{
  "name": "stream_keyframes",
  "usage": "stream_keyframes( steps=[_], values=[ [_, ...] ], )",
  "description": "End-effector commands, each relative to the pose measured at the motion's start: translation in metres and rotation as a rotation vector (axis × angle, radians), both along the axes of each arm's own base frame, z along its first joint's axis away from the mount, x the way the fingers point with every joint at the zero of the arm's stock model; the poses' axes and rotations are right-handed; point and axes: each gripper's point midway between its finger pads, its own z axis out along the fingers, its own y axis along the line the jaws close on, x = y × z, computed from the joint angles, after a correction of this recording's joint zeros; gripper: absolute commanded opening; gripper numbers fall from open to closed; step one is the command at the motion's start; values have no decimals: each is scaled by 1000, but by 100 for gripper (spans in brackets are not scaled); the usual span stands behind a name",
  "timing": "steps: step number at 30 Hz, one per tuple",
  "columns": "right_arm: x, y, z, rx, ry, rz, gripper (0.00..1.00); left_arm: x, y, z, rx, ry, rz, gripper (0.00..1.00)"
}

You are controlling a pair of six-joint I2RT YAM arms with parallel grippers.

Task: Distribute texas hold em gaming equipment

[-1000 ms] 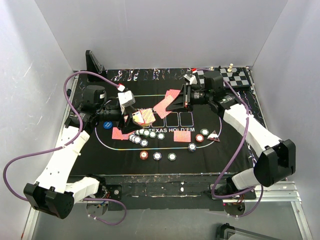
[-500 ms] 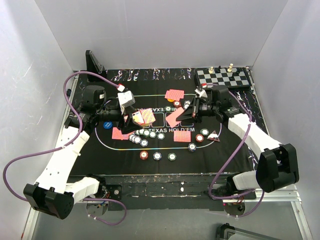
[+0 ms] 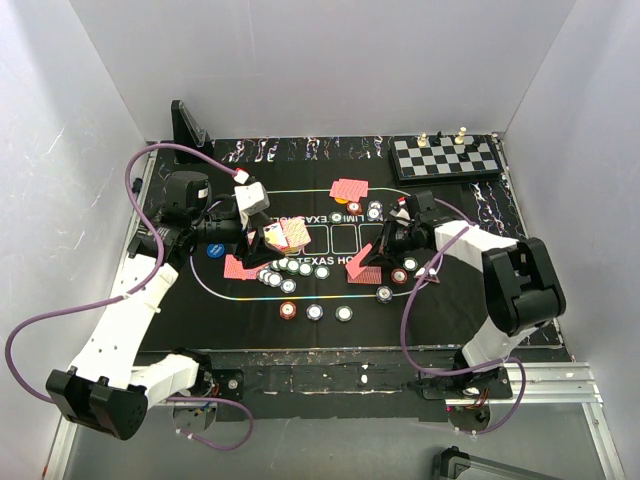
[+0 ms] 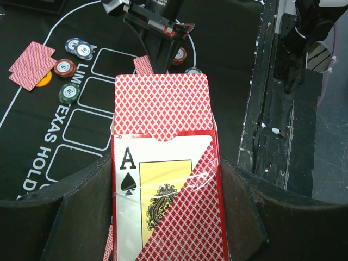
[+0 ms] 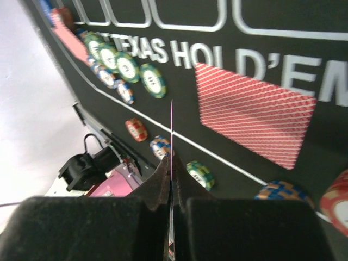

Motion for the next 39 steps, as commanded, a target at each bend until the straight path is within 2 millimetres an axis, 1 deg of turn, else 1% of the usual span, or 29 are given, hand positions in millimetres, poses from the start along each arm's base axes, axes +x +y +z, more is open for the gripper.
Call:
stream_keyframes(
  steps=[1,3,5,7,9,10,12,15,20,25,30,35,38,39],
  values=[
    [13,-7,-15,-87,-15,-4,1,-7,-1,24,-37,-68,-25,0],
    [13,-13,-25,-135,0,-19,1,-7,-1,22,-37,-65,-27,0],
    [12,-19,-31,-175,8,-31,1,-7,-1,23,-37,-65,-26,0],
    [9,-24,-35,-210,26,-39,6,-7,-1,23,-37,-68,-27,0],
    [6,-31,-38,-249,39,-48,16,-7,-2,23,-37,-68,-29,0],
    [6,-33,-37,-262,38,-51,19,-6,-1,24,-40,-69,-30,0],
    [3,-37,-35,-284,40,-58,22,-6,-2,24,-40,-63,-30,0],
    [2,-40,-27,-299,25,-65,27,-6,-2,23,-40,-65,-29,0],
    [4,-45,-12,-323,3,-71,30,-5,-2,24,-41,-63,-29,0],
    [6,-48,1,-346,-3,-71,40,-6,-3,23,-43,-59,-33,0],
    [8,-48,16,-343,-26,-77,40,-5,-3,23,-43,-61,-35,0],
    [16,-41,41,-293,-76,-93,40,-5,-3,23,-43,-58,-34,0],
    [20,-30,56,-243,-106,-78,40,-5,-3,23,-42,-58,-33,0],
    [20,-23,65,-207,-127,-61,41,-4,-3,22,-40,-55,-30,0]
  ],
)
